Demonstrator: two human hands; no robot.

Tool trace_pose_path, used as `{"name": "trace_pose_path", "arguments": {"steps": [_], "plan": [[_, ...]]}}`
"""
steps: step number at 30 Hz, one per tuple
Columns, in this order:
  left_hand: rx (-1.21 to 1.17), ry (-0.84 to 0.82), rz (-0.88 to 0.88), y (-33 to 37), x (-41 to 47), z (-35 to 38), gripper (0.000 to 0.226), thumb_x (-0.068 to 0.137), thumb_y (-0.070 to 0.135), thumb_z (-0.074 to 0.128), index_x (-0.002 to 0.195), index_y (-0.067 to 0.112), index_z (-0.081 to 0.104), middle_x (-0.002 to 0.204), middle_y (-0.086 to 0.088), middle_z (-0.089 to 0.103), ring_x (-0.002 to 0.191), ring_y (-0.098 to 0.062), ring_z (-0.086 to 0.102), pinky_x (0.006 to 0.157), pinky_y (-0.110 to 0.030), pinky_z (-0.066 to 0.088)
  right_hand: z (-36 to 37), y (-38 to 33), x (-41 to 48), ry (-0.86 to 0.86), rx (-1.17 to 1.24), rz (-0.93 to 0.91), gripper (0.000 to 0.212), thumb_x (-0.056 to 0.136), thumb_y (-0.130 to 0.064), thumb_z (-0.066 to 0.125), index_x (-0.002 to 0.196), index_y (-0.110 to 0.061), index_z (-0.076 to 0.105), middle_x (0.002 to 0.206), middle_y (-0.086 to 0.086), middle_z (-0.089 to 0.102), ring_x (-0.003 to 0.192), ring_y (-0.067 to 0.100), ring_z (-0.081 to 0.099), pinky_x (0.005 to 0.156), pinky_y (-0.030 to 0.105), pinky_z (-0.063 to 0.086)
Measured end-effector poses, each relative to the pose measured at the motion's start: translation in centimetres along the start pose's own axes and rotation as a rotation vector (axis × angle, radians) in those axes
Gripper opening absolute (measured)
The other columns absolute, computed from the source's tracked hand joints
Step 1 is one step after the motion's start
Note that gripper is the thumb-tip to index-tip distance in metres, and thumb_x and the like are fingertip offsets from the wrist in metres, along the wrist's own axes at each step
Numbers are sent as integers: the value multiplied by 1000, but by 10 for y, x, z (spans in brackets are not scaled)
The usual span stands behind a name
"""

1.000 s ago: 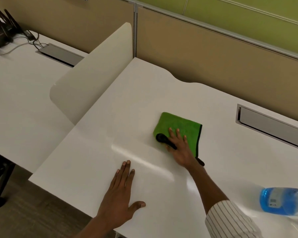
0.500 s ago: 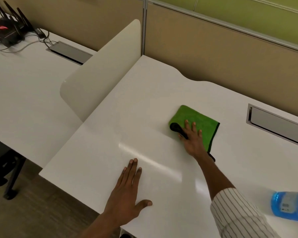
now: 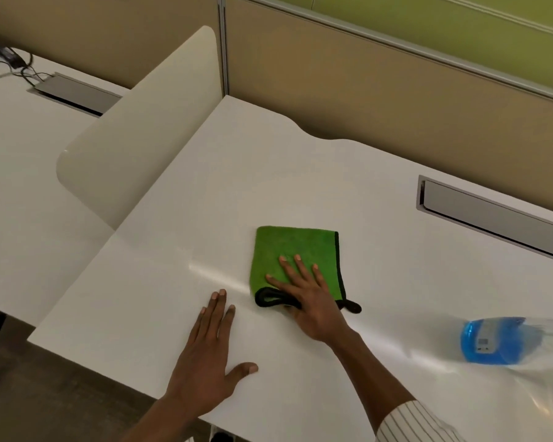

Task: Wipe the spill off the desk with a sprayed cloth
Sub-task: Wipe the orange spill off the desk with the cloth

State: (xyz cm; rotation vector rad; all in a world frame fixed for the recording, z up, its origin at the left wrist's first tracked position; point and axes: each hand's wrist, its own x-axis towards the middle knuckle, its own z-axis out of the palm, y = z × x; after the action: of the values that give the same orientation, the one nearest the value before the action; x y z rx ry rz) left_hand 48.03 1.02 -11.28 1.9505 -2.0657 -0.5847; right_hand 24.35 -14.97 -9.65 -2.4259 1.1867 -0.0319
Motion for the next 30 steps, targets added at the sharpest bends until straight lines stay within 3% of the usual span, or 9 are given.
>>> {"name": "trace_pose_path", "arguments": {"steps": [6,11,15,20,24,28,30], "plan": [[14,-11,-2,-1,-2,1,120,92,90,42,172,7,10,182,-8,-15,169,-21,-13,133,-32,-8,-21,75,-34,124,24,191,69,100,-23,57,157,-53,31,175,-13,11,164,22,-4,131,53,1],[13,-20,-4,0,-2,0,121,91,93,36,172,10,3,181,-6,-22,168,-22,-17,132,-35,-6,-40,128,-59,261,55,563,70,100,-15,60,155,-49,32,174,-4,19,163,31,8,127,64,14],[0,-18,-3,2,-2,1,120,91,92,38,172,9,2,180,-5,-24,168,-22,-19,133,-36,-7,-25,106,-66,381,18,823,63,104,-25,56,161,-39,33,176,6,17,163,37,8,128,65,8],[7,-8,2,2,-1,2,118,93,87,44,172,5,10,182,-9,-17,169,-24,-15,133,-35,-8,1,26,-20,444,130,1118,67,105,-38,49,165,-37,19,177,12,-1,162,41,-6,127,67,1],[18,-13,9,1,0,3,118,94,87,43,171,5,8,182,-11,-16,169,-26,-13,134,-38,-6,17,-27,24,403,109,939,69,103,-35,52,165,-37,20,176,13,-1,162,43,-7,127,66,-5],[38,-31,3,0,0,3,119,93,87,43,171,4,10,181,-13,-15,169,-27,-12,134,-39,-4,21,-48,58,233,88,406,65,103,-34,53,162,-44,27,177,4,-1,162,37,-13,128,60,-13],[40,-35,-6,0,1,3,120,93,89,42,171,5,9,181,-11,-16,169,-26,-13,134,-39,-4,19,-50,64,137,78,188,63,102,-36,55,159,-46,31,177,1,2,162,33,-12,129,61,-10]]}}
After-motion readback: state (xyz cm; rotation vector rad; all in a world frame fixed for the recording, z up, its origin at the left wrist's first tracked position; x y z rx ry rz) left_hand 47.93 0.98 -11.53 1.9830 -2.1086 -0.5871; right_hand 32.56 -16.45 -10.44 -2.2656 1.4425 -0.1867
